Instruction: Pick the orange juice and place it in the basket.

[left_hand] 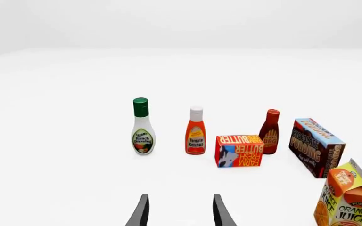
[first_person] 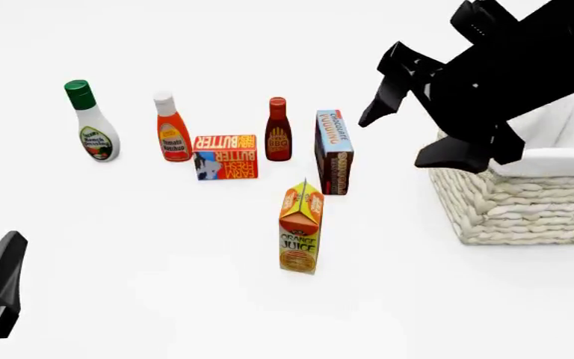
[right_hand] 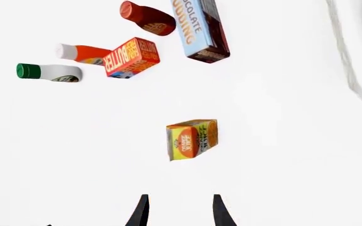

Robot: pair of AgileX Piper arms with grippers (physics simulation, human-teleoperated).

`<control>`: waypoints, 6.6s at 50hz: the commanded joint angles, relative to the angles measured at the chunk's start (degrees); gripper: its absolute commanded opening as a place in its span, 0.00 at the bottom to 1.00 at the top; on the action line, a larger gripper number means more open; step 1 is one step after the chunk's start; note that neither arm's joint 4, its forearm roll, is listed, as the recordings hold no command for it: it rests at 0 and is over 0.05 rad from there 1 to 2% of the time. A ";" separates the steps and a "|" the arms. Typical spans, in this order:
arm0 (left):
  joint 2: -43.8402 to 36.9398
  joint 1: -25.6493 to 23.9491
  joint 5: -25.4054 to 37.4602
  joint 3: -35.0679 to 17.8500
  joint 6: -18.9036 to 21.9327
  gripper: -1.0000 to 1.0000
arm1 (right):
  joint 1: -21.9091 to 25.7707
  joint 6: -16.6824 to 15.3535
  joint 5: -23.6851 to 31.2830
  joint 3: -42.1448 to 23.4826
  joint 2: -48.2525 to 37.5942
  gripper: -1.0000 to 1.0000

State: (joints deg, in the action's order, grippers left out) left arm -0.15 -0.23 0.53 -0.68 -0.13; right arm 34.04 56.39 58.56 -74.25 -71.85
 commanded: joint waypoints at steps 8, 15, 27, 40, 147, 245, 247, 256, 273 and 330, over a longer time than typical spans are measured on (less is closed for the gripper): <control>0.04 -0.02 -0.11 0.05 0.16 1.00 | 2.21 1.34 5.51 -7.74 -6.99 1.00; 0.04 -0.02 -0.11 0.05 0.17 1.00 | 2.00 1.12 7.64 -10.27 -9.28 1.00; 0.04 -0.01 -0.10 0.05 0.16 1.00 | 3.99 3.28 9.35 -10.71 -11.03 1.00; 0.04 -0.02 -0.11 0.05 0.16 1.00 | 6.09 3.50 11.32 -13.68 -14.65 1.00; 0.04 -0.01 -0.11 0.05 0.15 1.00 | 7.96 -4.57 11.34 -17.76 -31.52 1.00; 0.04 0.00 -0.11 0.05 0.16 1.00 | 7.07 -5.32 11.33 -21.34 -39.32 1.00; 0.04 0.00 -0.10 0.05 0.15 1.00 | 7.87 -4.55 11.32 -21.67 -39.41 1.00; 0.04 -0.02 -0.11 0.05 0.17 1.00 | 7.73 -4.69 11.18 -21.80 -40.09 1.00; 0.04 -0.01 -0.10 0.05 0.16 1.00 | 7.42 -4.79 10.66 -20.37 -39.91 1.00; 0.04 -0.02 -0.11 0.05 0.17 1.00 | 3.82 -8.51 9.23 -18.12 -42.25 0.00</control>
State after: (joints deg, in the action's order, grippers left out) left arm -0.15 -0.23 0.53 -0.68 -0.13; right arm 39.29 48.50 67.16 -93.46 -112.19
